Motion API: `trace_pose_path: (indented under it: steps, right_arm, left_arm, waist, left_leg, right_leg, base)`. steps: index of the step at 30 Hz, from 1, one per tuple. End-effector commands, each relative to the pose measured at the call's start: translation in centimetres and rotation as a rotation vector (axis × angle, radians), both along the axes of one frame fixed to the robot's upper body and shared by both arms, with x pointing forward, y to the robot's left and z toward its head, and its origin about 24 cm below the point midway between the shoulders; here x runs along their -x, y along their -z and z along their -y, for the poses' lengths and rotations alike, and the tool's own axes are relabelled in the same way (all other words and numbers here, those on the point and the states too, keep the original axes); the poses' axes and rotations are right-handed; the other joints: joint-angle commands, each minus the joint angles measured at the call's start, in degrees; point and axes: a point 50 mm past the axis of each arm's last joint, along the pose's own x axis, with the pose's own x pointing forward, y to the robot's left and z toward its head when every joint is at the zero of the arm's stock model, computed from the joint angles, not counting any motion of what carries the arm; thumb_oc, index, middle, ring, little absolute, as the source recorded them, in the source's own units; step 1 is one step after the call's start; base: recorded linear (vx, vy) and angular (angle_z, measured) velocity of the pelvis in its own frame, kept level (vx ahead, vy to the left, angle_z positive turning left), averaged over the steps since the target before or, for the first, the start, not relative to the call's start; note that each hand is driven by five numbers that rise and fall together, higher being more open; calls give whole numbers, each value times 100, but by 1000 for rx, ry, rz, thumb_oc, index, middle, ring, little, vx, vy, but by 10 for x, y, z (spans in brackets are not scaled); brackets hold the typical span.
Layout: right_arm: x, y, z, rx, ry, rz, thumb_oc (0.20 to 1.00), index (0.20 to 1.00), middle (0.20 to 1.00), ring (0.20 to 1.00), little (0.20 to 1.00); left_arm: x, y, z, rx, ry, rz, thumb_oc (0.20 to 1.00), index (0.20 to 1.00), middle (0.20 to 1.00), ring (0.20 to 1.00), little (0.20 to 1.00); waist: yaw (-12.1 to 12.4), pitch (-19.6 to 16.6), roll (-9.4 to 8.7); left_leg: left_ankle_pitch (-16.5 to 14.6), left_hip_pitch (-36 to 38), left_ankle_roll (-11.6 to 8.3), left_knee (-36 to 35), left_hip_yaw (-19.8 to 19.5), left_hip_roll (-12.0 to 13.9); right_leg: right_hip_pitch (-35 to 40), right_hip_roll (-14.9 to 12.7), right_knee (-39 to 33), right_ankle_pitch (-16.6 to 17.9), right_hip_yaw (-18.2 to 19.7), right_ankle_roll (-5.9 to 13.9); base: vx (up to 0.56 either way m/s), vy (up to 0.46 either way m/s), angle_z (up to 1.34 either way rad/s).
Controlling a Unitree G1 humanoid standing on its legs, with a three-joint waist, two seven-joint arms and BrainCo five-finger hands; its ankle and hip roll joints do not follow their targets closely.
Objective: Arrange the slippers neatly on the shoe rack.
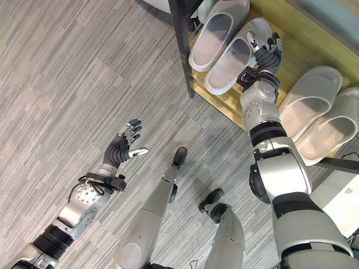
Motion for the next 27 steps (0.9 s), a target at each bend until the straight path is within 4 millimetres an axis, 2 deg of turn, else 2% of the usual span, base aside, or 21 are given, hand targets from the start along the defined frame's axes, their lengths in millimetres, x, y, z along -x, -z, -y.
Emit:
trace_pose_path:
  steps: [1, 4, 7, 10, 11, 12, 14, 15, 16, 17, 22, 27]
  right_arm:
    - [8, -17, 13, 66, 35, 81, 1000, 1000, 1000, 1000, 1000]
    - [10, -6, 1, 85, 10, 96, 1000, 1000, 1000, 1000, 1000]
    - [17, 10, -26, 195, -65, 125, 1000, 1000, 1000, 1000, 1000]
    - [32, 37, -52, 305, -162, 138, 1000, 1000, 1000, 1000, 1000]
    - [38, 49, -59, 338, -201, 138, 1000, 1000, 1000, 1000, 1000]
    - [52, 72, -72, 375, -263, 126, 1000, 1000, 1000, 1000, 1000]
    - [69, 96, -81, 420, -297, 105, 1000, 1000, 1000, 1000, 1000]
    - [94, 132, -86, 449, -341, 47, 1000, 1000, 1000, 1000, 1000]
    - [94, 133, -86, 449, -341, 45, 1000, 1000, 1000, 1000, 1000]
    - [105, 153, -80, 486, -360, -23, 1000, 1000, 1000, 1000, 1000]
    - [135, 203, -55, 539, -364, -225, 1000, 1000, 1000, 1000, 1000]
    - [164, 238, -35, 542, -393, -388, 1000, 1000, 1000, 1000, 1000]
  left_arm:
    - [5, -17, 16, 13, 79, 111, 1000, 1000, 1000, 1000, 1000]
    - [5, -15, 13, 9, 65, 105, 1000, 1000, 1000, 1000, 1000]
    - [4, -13, 12, 21, 49, 101, 1000, 1000, 1000, 1000, 1000]
    - [3, -11, 9, 36, 26, 92, 1000, 1000, 1000, 1000, 1000]
    - [3, -11, 7, 44, 11, 89, 1000, 1000, 1000, 1000, 1000]
    - [4, -6, 4, 60, -10, 63, 1000, 1000, 1000, 1000, 1000]
    - [6, 4, 1, 88, -46, 22, 1000, 1000, 1000, 1000, 1000]
    - [11, 21, -2, 150, -100, -57, 1000, 1000, 1000, 1000, 1000]
    - [11, 21, -2, 150, -100, -58, 1000, 1000, 1000, 1000, 1000]
    - [15, 31, -6, 163, -125, -102, 1000, 1000, 1000, 1000, 1000]
    - [28, 59, -20, 135, -203, -215, 1000, 1000, 1000, 1000, 1000]
    - [39, 82, -31, -8, -197, -307, 1000, 1000, 1000, 1000, 1000]
  waist:
    - [69, -28, 99]
    - [27, -49, 75]
    - [-67, -88, 29]
    - [-200, -164, -42]
    - [-263, -215, -76]
    - [-372, -322, -107]
    - [-487, -459, -134]
    - [-697, -687, -186]
    - [-696, -685, -182]
    - [-807, -850, -199]
    - [-1092, -1252, -219]
    - [-1349, -1605, -159]
  left_leg:
    - [-1671, 349, -107, 722, 77, 233]
    - [-1659, 485, -107, 663, 100, 256]
    - [-1619, 729, -111, 509, 146, 285]
    - [-1542, 1069, -133, 242, 178, 323]
    - [-1500, 1207, -149, 133, 208, 343]
    - [-1419, 1523, -162, -132, 255, 378]
    - [-1333, 1890, -175, -445, 290, 402]
    - [-1052, 2312, -164, -828, 402, 491]
    - [-1046, 2332, -165, -843, 401, 494]
    - [-995, 2588, -182, -1023, 468, 555]
    - [-867, 3319, -238, -1557, 713, 667]
    - [-806, 3887, -269, -1993, 1044, 707]
  right_leg:
    - [255, -226, -768, 561, 279, 573]
    - [367, -205, -846, 600, 291, 571]
    - [564, -142, -1068, 688, 316, 566]
    - [875, -40, -1415, 841, 298, 567]
    - [1012, 0, -1559, 901, 300, 572]
    - [1277, 70, -1822, 1011, 269, 587]
    - [1605, 154, -2162, 1132, 262, 620]
    - [2028, 238, -2687, 1441, 227, 621]
    - [2048, 243, -2703, 1448, 224, 621]
    - [2275, 284, -2966, 1514, 229, 633]
    - [2907, 444, -3715, 1759, 279, 708]
    - [3284, 549, -4249, 1958, 467, 774]
  base:
    - [0, 0, 0]
    - [0, 0, 0]
    - [-21, 3, -1]
    - [-25, -20, -10]
    - [8, -21, -15]
    - [38, -9, -16]
    - [18, 10, -30]
    - [-18, 19, -44]
    - [17, 29, -49]
    - [55, -12, -46]
    - [59, -19, -33]
    - [58, 8, -27]
